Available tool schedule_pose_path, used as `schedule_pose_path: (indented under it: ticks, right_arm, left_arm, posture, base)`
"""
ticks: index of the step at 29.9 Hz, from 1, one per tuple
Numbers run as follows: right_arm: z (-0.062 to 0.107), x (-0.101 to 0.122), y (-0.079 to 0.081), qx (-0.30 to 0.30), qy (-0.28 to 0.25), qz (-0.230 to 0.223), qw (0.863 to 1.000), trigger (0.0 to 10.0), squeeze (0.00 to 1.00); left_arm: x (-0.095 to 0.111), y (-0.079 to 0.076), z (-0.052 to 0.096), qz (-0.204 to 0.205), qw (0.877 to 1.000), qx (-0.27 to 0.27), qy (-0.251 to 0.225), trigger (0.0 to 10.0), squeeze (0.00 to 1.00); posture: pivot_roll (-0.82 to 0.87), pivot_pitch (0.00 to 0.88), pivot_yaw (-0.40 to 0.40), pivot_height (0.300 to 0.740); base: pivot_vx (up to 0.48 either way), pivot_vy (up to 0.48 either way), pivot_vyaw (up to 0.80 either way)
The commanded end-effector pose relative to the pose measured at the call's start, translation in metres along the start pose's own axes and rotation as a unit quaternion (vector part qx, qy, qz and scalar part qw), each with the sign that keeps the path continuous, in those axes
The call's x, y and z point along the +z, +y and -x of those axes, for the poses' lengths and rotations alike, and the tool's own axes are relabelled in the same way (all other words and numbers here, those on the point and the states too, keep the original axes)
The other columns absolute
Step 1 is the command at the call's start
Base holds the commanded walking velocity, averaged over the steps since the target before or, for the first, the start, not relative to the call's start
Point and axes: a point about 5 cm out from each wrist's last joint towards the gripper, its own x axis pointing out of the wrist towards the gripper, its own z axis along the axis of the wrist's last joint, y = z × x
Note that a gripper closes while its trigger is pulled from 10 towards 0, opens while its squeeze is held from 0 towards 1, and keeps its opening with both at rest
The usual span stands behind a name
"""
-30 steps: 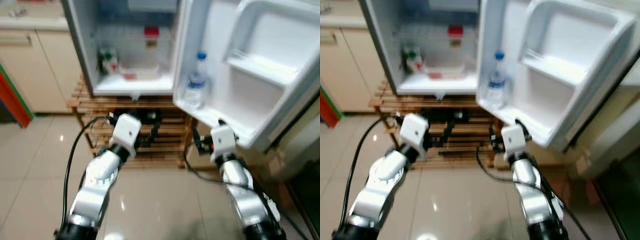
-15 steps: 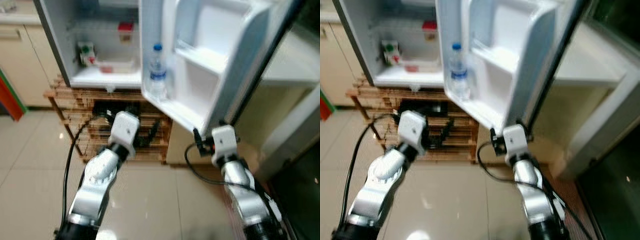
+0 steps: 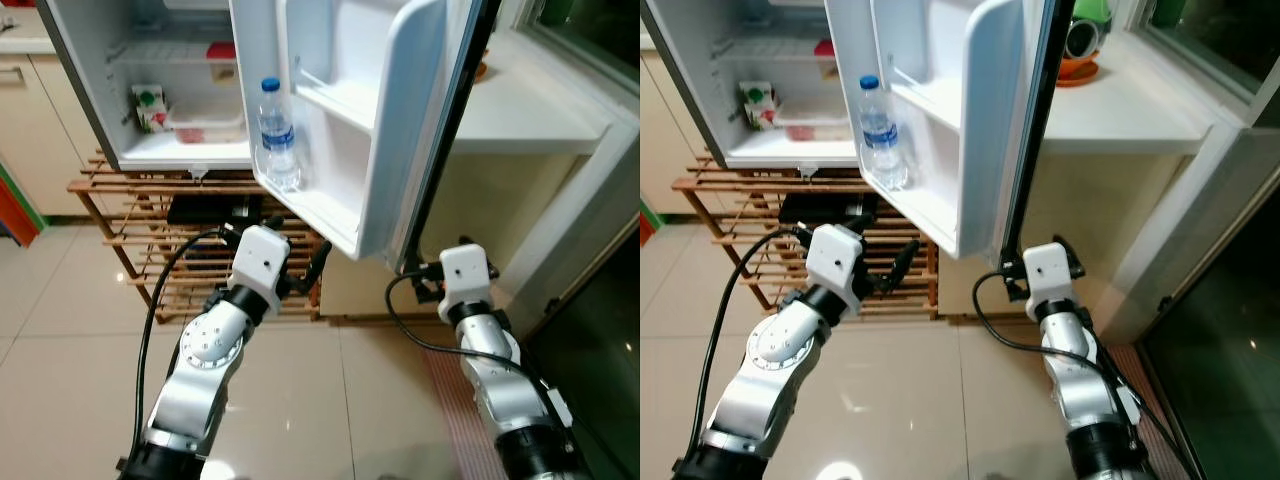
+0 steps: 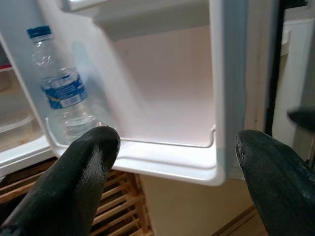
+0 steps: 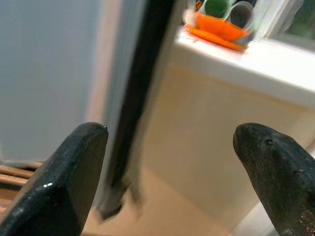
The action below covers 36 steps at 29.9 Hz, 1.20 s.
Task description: Restocking fridge
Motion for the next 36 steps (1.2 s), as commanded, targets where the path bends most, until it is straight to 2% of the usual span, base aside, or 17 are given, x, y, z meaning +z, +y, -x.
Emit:
schedule_pose_path:
  ticks: [1,2,4,6,9,14,15,16,19,20,23,26,27,28,31,32,36]
  right_arm:
    - [-0.005,0.003,-0.006,-0.012,-0.005,-0.006,1.0,10.0,0.0]
    - [-0.011,0.003,-0.012,-0.019,-0.003,-0.007,1.0,10.0,0.0]
    - [-0.016,0.003,-0.015,-0.026,0.001,-0.007,1.0,10.0,0.0]
    - [-0.024,0.002,-0.022,-0.038,0.012,-0.002,0.999,10.0,0.0]
    - [-0.026,0.0,-0.025,-0.041,0.016,0.006,0.999,10.0,0.0]
    - [-0.03,-0.012,-0.039,-0.072,0.058,-0.009,0.996,10.0,0.0]
    - [-0.03,-0.017,-0.04,-0.076,0.075,-0.023,0.994,10.0,0.0]
    - [-0.03,-0.017,-0.04,-0.076,0.075,-0.023,0.994,10.0,0.0]
    - [-0.032,-0.019,-0.036,-0.071,0.086,-0.035,0.993,10.0,0.0]
    - [-0.032,-0.019,-0.036,-0.071,0.086,-0.035,0.993,10.0,0.0]
    - [-0.038,-0.014,-0.027,-0.059,0.082,-0.047,0.994,10.0,0.0]
    - [-0.047,0.0,-0.011,-0.039,0.06,-0.067,0.995,10.0,0.0]
    - [-0.047,0.0,-0.011,-0.039,0.06,-0.067,0.995,10.0,0.0]
    - [-0.053,0.01,0.002,-0.024,0.044,-0.083,0.995,10.0,0.0]
    - [-0.059,0.029,0.028,0.011,0.013,-0.113,0.993,10.0,0.0]
    - [-0.06,0.033,0.033,0.018,0.007,-0.119,0.993,10.0,0.0]
    - [-0.06,0.079,0.082,0.088,-0.073,-0.182,0.977,10.0,0.0]
  left_arm:
    - [0.003,0.005,0.002,0.0,1.0,0.006,-0.002,10.0,0.0]
    - [-0.006,0.017,0.004,0.027,0.999,0.026,0.021,10.0,0.0]
    - [-0.014,0.028,0.008,0.047,0.997,0.038,0.041,10.0,0.0]
    - [-0.024,0.053,0.025,0.03,0.995,0.066,0.065,10.0,0.0]
    - [-0.026,0.058,0.035,0.014,0.995,0.065,0.074,10.0,0.0]
    - [-0.038,0.059,0.071,0.005,0.99,0.052,0.132,10.0,0.0]
    - [-0.043,0.059,0.085,0.007,0.987,0.051,0.152,10.0,0.0]
    - [-0.043,0.059,0.085,0.007,0.987,0.051,0.152,10.0,0.0]
    - [-0.058,0.057,0.107,0.008,0.978,0.061,0.2,10.0,0.0]
    - [-0.058,0.057,0.107,0.008,0.978,0.061,0.2,10.0,0.0]
    - [-0.074,0.06,0.118,-0.001,0.966,0.083,0.246,10.0,0.0]
    - [-0.097,0.072,0.132,-0.005,0.943,0.114,0.311,10.0,0.0]
    - [-0.097,0.072,0.132,-0.005,0.943,0.114,0.311,10.0,0.0]
    - [-0.109,0.081,0.139,-0.011,0.929,0.129,0.346,10.0,0.0]
    - [-0.122,0.093,0.15,0.007,0.914,0.163,0.37,10.0,0.0]
    - [-0.125,0.094,0.151,0.014,0.912,0.169,0.374,10.0,0.0]
    - [-0.13,0.098,0.146,0.007,0.911,0.17,0.375,10.0,0.0]
  posture:
    - [0.02,0.0,-0.005,0.74]
    - [0.03,0.0,0.0,0.74]
    - [0.04,0.0,-0.003,0.74]
    - [0.08,0.0,0.008,0.74]
    - [0.1,0.019,0.019,0.74]
    - [0.15,0.075,0.036,0.74]
    - [0.16,0.093,0.036,0.74]
    - [0.16,0.093,0.036,0.74]
    - [0.17,0.13,0.035,0.74]
    - [0.17,0.13,0.035,0.74]
    - [0.16,0.158,0.03,0.74]
    - [0.15,0.175,0.023,0.74]
    - [0.15,0.175,0.023,0.74]
    - [0.14,0.184,0.022,0.74]
    - [0.12,0.189,0.017,0.74]
    - [0.12,0.189,0.017,0.74]
    - [0.1,0.17,0.002,0.74]
  base:
    - [0.0,0.0,0.0]
    - [0.0,0.0,0.0]
    - [0.0,0.0,0.0]
    - [0.0,0.0,0.0]
    - [0.0,0.0,0.0]
    - [0.0,0.0,0.0]
    - [0.0,0.0,0.0]
    - [0.0,0.0,0.0]
    - [0.0,0.0,0.0]
    - [0.0,0.0,0.0]
    - [0.0,0.0,0.0]
    - [0.0,0.0,0.0]
    - [0.0,0.0,0.0]
    - [0.0,0.0,0.0]
    - [0.0,0.0,0.0]
    - [0.0,0.0,0.0]
    - [0.0,0.0,0.0]
